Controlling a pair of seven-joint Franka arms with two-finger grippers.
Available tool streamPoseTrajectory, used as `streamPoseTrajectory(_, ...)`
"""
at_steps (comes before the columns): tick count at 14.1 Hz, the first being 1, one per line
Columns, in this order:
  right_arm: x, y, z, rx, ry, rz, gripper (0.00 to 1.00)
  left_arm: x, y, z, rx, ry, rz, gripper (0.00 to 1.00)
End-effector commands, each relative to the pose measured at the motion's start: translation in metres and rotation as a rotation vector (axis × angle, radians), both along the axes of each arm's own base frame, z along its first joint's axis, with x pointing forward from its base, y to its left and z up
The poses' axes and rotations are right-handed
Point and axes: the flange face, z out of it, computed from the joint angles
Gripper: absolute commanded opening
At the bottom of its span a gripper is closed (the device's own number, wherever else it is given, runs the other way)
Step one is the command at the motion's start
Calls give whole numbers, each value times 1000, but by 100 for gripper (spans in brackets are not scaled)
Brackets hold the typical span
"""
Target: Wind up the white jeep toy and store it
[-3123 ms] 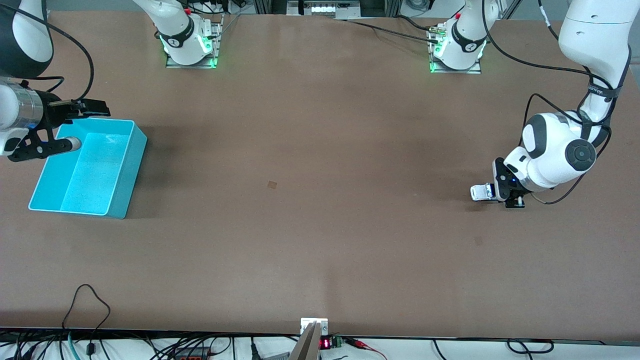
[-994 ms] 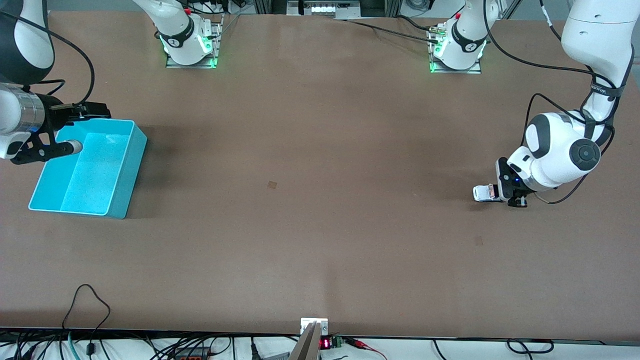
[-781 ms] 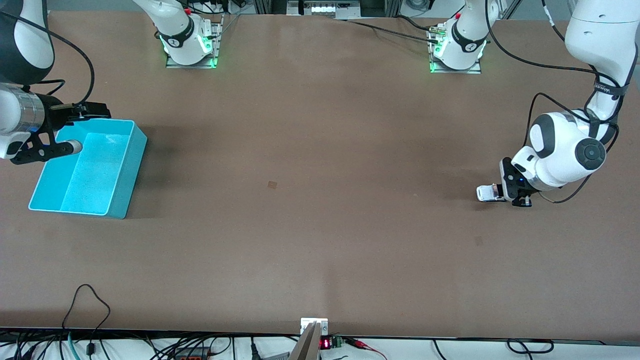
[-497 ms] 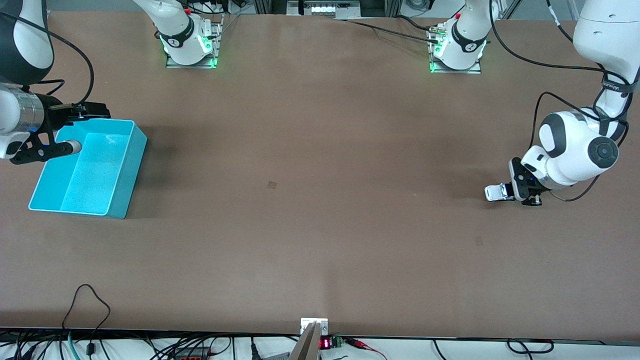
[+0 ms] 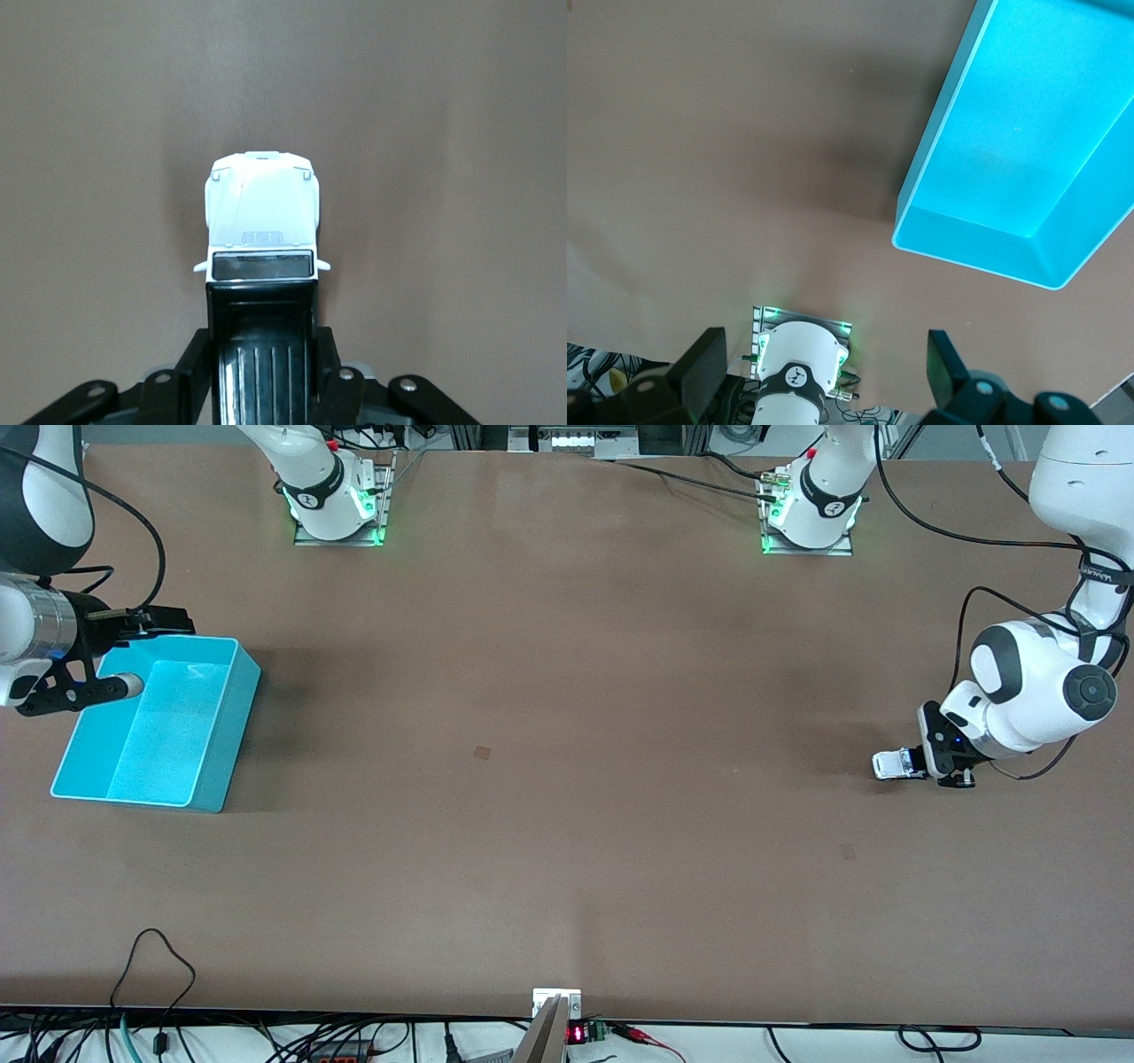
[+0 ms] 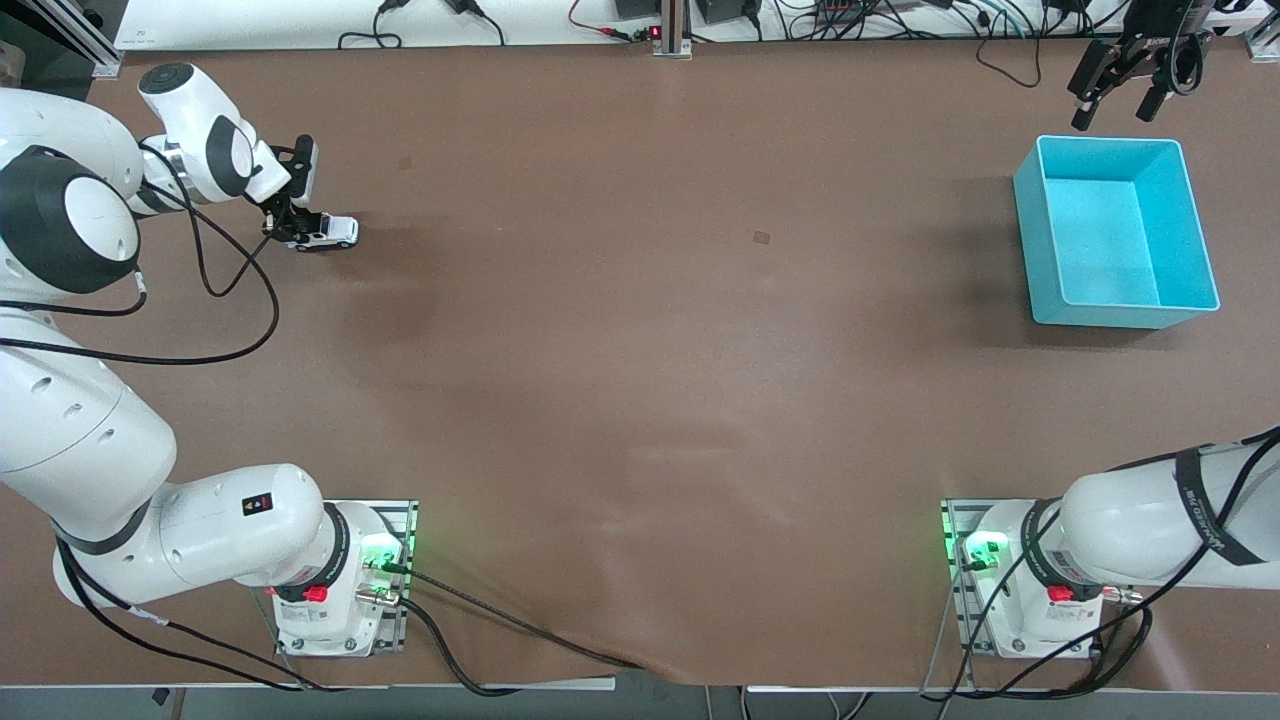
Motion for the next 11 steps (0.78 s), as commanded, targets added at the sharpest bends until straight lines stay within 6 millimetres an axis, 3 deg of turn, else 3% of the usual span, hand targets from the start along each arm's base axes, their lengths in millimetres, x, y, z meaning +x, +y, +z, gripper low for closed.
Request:
streamPoseTrajectory(1,-1,-2,2,0,6,12,100,-15,17,-49,-22,74,-41,12)
streamPoseTrajectory(5,-1,-2,2,0,6,14,100,-16,40,-57,-29,73,-62,12)
streamPoseTrajectory(11,-1,-2,2,0,6,12,100,-24,56,-64,-35,83,-37,13)
